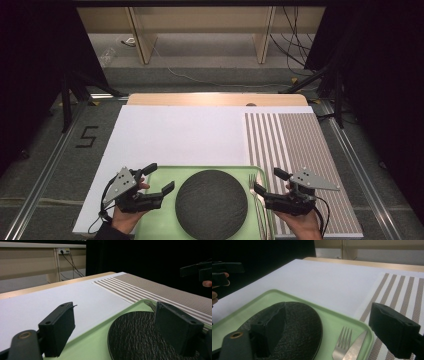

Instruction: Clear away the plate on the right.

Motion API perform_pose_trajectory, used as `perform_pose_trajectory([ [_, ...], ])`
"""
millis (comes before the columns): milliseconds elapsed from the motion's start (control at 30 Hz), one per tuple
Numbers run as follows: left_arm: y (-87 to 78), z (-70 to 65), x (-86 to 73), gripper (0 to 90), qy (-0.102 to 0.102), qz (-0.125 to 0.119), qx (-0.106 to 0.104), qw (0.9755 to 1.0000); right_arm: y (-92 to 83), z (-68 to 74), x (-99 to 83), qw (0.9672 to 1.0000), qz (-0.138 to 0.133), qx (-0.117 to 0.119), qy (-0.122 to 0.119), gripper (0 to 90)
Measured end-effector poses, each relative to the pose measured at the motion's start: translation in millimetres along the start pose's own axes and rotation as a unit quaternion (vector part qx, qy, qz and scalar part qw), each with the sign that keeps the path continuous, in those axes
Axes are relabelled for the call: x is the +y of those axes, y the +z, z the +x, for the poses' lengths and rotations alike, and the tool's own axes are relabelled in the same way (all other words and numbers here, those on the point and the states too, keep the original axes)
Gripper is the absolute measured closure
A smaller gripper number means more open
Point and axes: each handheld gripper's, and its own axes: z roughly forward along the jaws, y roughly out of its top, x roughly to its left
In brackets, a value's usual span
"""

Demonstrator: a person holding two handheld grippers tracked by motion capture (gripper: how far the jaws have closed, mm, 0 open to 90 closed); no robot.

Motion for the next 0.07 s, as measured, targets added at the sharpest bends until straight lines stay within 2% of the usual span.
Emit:
perform_pose_trajectory([
  [67, 0.0, 0.2, 0.0, 16.5, -0.001, 0.0, 0.0, 1.0, -0.1, -0.1, 0.1, 1.0, -0.001, 0.001, 0.0, 15.8],
])
